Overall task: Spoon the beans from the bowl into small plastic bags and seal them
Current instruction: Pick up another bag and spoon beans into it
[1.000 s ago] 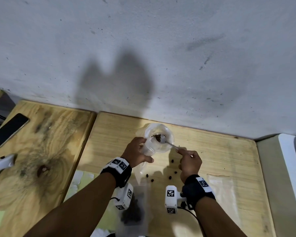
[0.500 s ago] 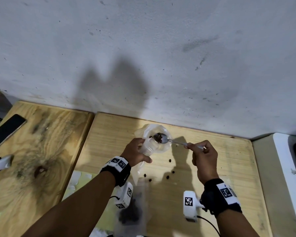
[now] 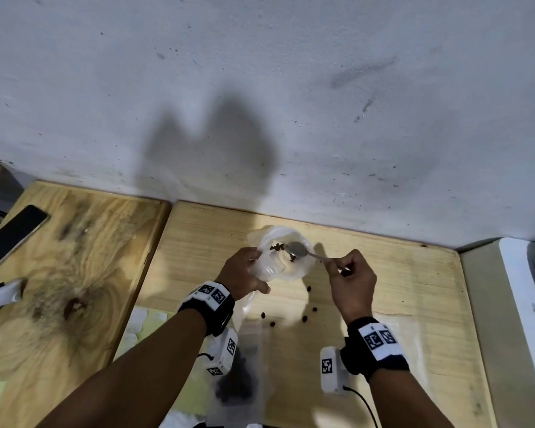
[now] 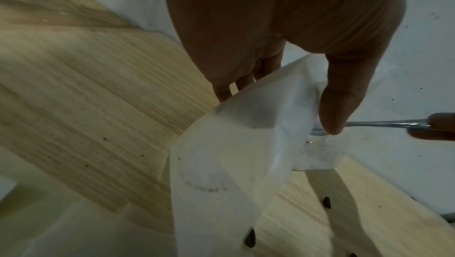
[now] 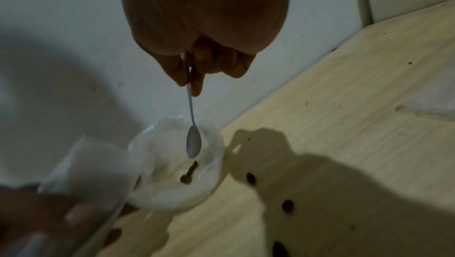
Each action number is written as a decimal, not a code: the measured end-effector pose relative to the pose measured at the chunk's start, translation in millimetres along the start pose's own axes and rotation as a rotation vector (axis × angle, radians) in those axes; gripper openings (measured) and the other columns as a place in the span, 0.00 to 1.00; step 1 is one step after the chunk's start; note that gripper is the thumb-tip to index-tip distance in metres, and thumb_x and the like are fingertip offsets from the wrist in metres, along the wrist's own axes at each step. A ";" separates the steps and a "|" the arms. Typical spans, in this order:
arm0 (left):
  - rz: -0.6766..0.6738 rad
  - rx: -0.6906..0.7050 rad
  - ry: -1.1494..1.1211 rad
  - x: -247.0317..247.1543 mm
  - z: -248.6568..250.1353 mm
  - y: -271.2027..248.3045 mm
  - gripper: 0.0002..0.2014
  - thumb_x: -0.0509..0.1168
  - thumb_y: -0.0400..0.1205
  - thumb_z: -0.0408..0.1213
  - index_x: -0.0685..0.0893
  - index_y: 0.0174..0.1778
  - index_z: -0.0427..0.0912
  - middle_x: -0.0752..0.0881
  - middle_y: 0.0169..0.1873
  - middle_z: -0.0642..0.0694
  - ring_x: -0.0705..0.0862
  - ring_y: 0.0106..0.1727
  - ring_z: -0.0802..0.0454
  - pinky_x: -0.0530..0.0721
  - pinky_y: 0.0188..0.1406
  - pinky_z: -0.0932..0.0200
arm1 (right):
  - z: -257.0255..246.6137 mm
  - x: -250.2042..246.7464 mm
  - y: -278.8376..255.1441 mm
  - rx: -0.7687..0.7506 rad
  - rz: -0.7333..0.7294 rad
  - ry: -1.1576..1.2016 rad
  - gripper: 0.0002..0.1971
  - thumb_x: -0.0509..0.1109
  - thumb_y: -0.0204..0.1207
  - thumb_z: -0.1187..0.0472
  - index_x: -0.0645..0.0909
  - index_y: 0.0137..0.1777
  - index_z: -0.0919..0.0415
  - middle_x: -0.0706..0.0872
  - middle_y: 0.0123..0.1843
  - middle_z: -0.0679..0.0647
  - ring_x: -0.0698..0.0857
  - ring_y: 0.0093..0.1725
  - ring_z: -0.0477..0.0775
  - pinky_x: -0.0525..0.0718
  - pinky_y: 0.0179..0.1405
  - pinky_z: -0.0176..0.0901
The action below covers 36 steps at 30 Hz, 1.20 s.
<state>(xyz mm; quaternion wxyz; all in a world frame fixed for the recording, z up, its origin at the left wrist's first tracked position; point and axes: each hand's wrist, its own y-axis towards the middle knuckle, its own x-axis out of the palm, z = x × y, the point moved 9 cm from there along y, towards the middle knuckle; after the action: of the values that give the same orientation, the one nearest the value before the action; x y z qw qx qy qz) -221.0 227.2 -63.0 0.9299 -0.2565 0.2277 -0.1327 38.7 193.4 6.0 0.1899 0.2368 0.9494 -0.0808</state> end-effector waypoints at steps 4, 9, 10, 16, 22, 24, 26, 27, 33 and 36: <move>-0.014 -0.004 0.011 2.7 -0.9 0.9 0.46 0.85 0.56 0.30 0.75 0.71 0.43 0.79 0.65 0.51 0.80 0.65 0.52 0.80 0.63 0.56 | 10.9 22.1 -8.3 -0.025 0.000 -0.100 0.18 0.77 0.76 0.64 0.70 0.33 0.56 0.76 0.23 0.46 0.72 0.19 0.44 0.71 0.24 0.36; -0.031 -0.001 -0.004 4.2 -2.8 0.8 0.44 0.85 0.54 0.32 0.76 0.67 0.47 0.81 0.65 0.51 0.81 0.66 0.50 0.81 0.67 0.47 | 33.6 37.0 -20.1 0.073 -0.016 -0.050 0.18 0.76 0.77 0.62 0.69 0.32 0.55 0.79 0.28 0.51 0.80 0.27 0.58 0.79 0.32 0.46; -0.028 0.002 -0.008 3.9 -3.2 1.2 0.44 0.85 0.54 0.33 0.76 0.67 0.47 0.81 0.65 0.51 0.81 0.66 0.50 0.81 0.67 0.46 | 37.7 36.8 -22.6 0.098 -0.012 -0.038 0.18 0.76 0.77 0.63 0.69 0.32 0.56 0.80 0.29 0.53 0.81 0.29 0.59 0.79 0.33 0.45; -0.015 0.055 0.012 5.7 1.1 -0.4 0.43 0.84 0.58 0.30 0.76 0.69 0.45 0.78 0.67 0.51 0.78 0.68 0.51 0.80 0.68 0.47 | 48.4 27.5 -34.0 0.149 0.021 -0.003 0.16 0.76 0.76 0.66 0.71 0.34 0.59 0.85 0.34 0.62 0.83 0.34 0.58 0.77 0.33 0.32; -0.008 0.090 0.039 5.6 1.8 -2.7 0.41 0.84 0.58 0.29 0.77 0.67 0.43 0.77 0.67 0.51 0.79 0.67 0.50 0.82 0.64 0.50 | 43.8 21.6 -33.0 0.158 0.046 0.004 0.17 0.76 0.76 0.65 0.71 0.33 0.53 0.82 0.32 0.52 0.79 0.31 0.53 0.81 0.35 0.46; -0.012 0.092 0.050 5.1 2.0 -3.2 0.41 0.84 0.57 0.30 0.77 0.68 0.42 0.77 0.67 0.51 0.79 0.67 0.49 0.81 0.65 0.48 | 39.0 25.4 -33.5 0.131 0.011 -0.009 0.16 0.76 0.76 0.65 0.71 0.34 0.55 0.84 0.33 0.57 0.80 0.32 0.55 0.78 0.35 0.39; -0.017 0.095 0.058 5.4 1.7 -3.3 0.43 0.84 0.56 0.32 0.76 0.68 0.43 0.77 0.67 0.51 0.79 0.67 0.48 0.81 0.66 0.47 | 37.5 26.4 -33.9 0.128 0.001 -0.010 0.16 0.76 0.76 0.65 0.71 0.34 0.55 0.85 0.33 0.58 0.81 0.33 0.55 0.78 0.35 0.37; -0.018 0.098 0.059 5.3 2.3 -3.2 0.43 0.84 0.56 0.32 0.76 0.69 0.43 0.77 0.67 0.51 0.79 0.67 0.48 0.80 0.67 0.47 | 37.4 24.4 -33.6 0.137 0.018 -0.001 0.16 0.76 0.76 0.65 0.71 0.34 0.56 0.84 0.33 0.56 0.81 0.32 0.52 0.79 0.35 0.39; 0.019 0.097 0.056 0.3 1.4 -1.1 0.41 0.85 0.58 0.31 0.76 0.66 0.45 0.79 0.65 0.51 0.80 0.65 0.49 0.80 0.66 0.49 | 28.0 11.8 -34.1 0.146 0.099 0.052 0.14 0.76 0.75 0.68 0.72 0.35 0.63 0.78 0.27 0.48 0.75 0.23 0.40 0.73 0.27 0.27; 0.020 0.089 0.041 0.5 0.3 0.2 0.40 0.85 0.57 0.32 0.76 0.65 0.47 0.78 0.64 0.53 0.80 0.65 0.50 0.80 0.67 0.49 | 27.0 6.8 -33.7 0.150 0.127 0.076 0.14 0.76 0.73 0.71 0.73 0.35 0.63 0.79 0.29 0.51 0.75 0.25 0.41 0.74 0.28 0.28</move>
<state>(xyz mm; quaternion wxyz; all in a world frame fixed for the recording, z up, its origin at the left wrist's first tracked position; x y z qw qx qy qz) -220.4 227.3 -63.1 0.9369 -0.2098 0.2430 -0.1383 25.7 160.3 -19.2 0.1402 0.3130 0.9303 -0.1303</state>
